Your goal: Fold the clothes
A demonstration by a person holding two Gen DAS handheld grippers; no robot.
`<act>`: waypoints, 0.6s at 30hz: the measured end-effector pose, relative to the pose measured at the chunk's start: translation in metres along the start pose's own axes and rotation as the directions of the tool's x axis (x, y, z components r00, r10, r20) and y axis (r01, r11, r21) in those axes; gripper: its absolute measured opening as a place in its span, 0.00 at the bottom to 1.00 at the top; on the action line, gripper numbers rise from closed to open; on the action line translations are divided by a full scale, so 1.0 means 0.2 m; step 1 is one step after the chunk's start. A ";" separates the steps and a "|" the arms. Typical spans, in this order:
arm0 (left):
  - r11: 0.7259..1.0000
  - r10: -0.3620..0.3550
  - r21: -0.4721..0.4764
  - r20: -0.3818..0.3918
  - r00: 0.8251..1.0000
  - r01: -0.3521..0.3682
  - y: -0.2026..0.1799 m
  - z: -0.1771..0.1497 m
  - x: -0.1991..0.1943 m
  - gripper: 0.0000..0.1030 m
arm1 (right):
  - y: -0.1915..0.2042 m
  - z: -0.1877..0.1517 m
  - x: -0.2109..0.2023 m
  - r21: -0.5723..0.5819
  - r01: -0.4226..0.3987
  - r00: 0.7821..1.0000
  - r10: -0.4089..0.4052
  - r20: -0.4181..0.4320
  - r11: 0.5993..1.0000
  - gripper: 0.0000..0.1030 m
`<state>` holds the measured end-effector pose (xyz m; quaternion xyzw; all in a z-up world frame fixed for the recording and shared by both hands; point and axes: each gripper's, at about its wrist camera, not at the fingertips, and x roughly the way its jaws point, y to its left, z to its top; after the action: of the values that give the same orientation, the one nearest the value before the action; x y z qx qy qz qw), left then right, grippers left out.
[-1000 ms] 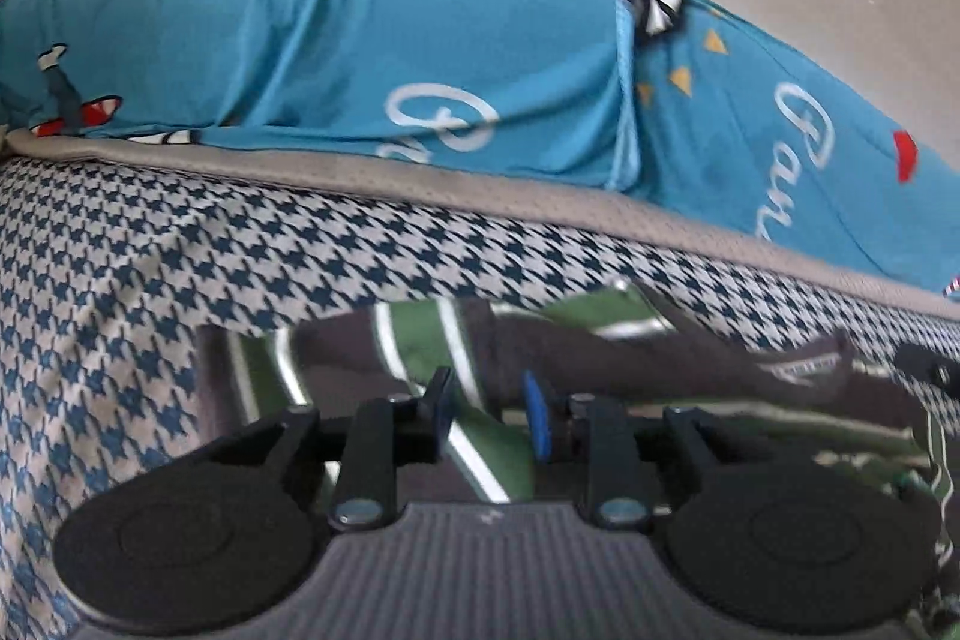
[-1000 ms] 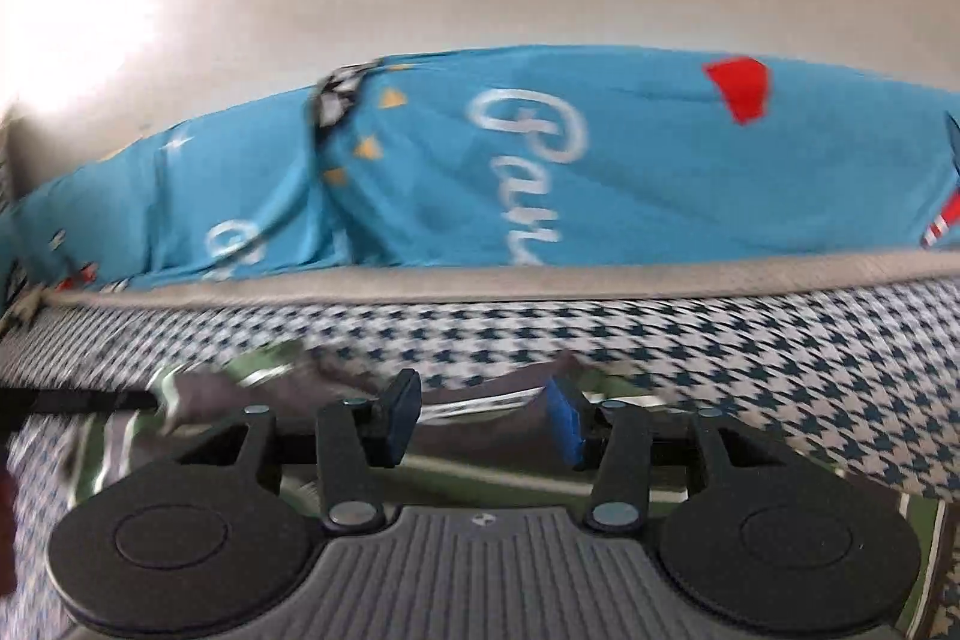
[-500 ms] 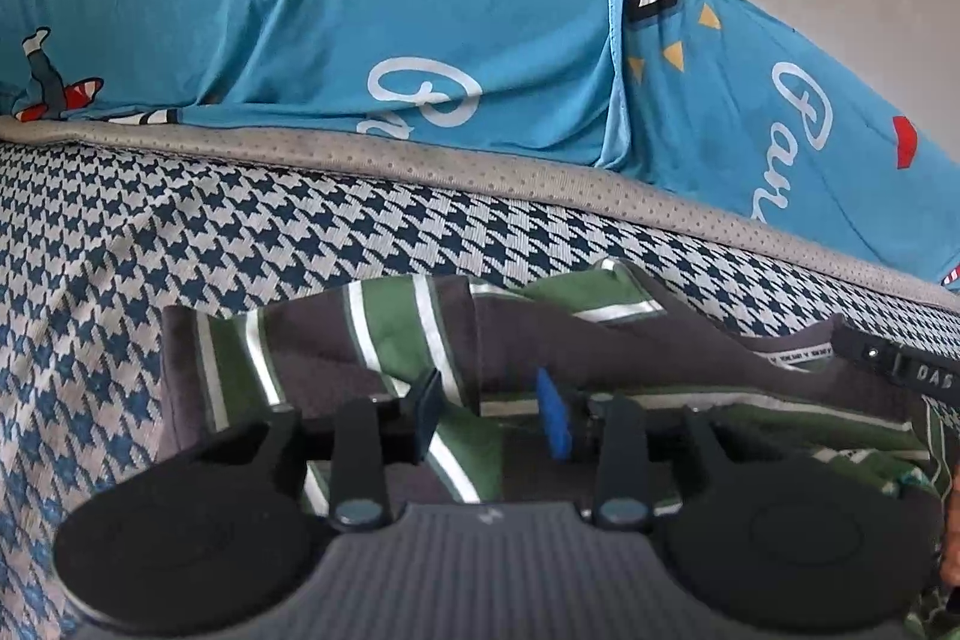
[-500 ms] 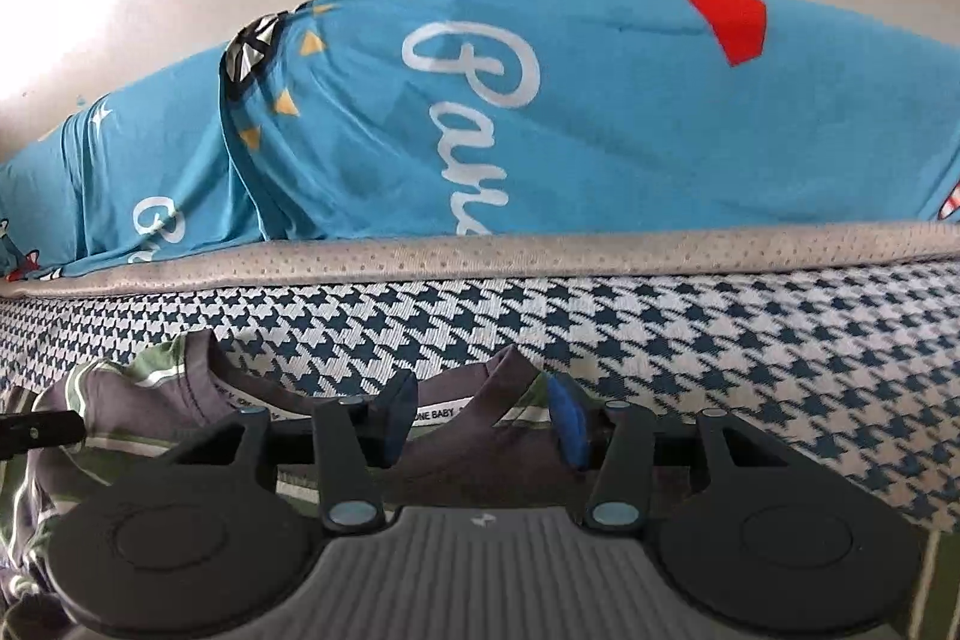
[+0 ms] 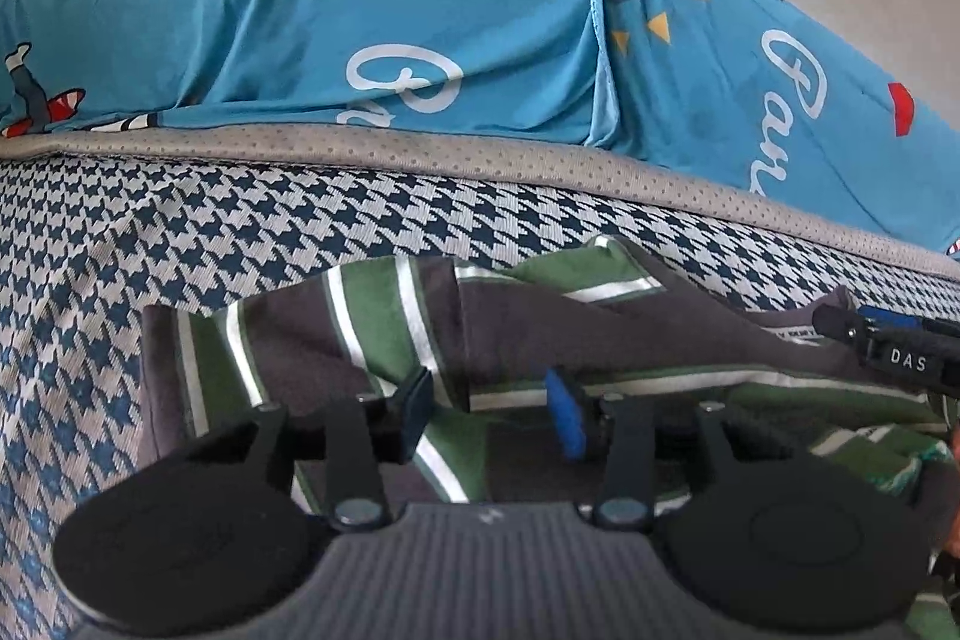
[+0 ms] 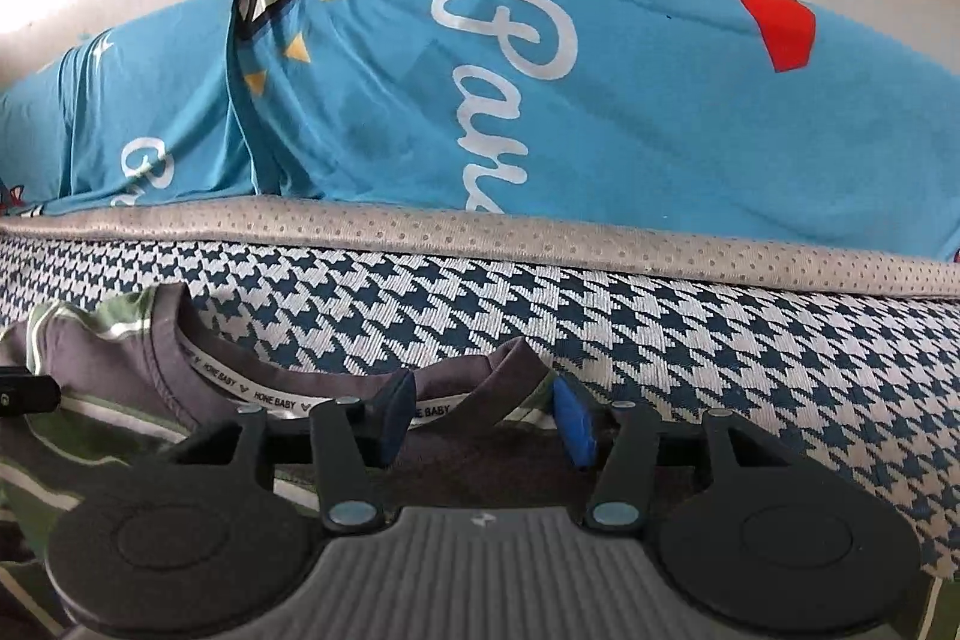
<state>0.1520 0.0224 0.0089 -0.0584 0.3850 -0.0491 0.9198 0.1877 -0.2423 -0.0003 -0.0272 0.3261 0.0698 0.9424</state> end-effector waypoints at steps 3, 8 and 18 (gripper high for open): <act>1.000 0.007 0.027 0.006 1.000 -0.007 -0.02 -0.01 0.00 0.46 | 0.01 0.00 0.00 -0.014 0.005 1.000 -0.005 0.012 1.000 0.31; 0.998 0.017 0.057 0.019 1.000 -0.018 -0.05 -0.02 0.01 0.47 | 0.00 0.00 0.00 -0.011 0.004 0.999 -0.003 0.041 1.000 0.16; 0.995 0.028 0.094 0.046 0.999 -0.032 -0.06 -0.02 0.04 0.48 | 0.02 0.06 -0.05 0.008 0.058 0.986 -0.059 0.159 0.998 0.15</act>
<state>0.1542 0.0085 0.0019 -0.0099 0.3622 -0.0521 0.9306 0.1868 -0.2382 0.0158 -0.0295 0.2489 0.0435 0.9671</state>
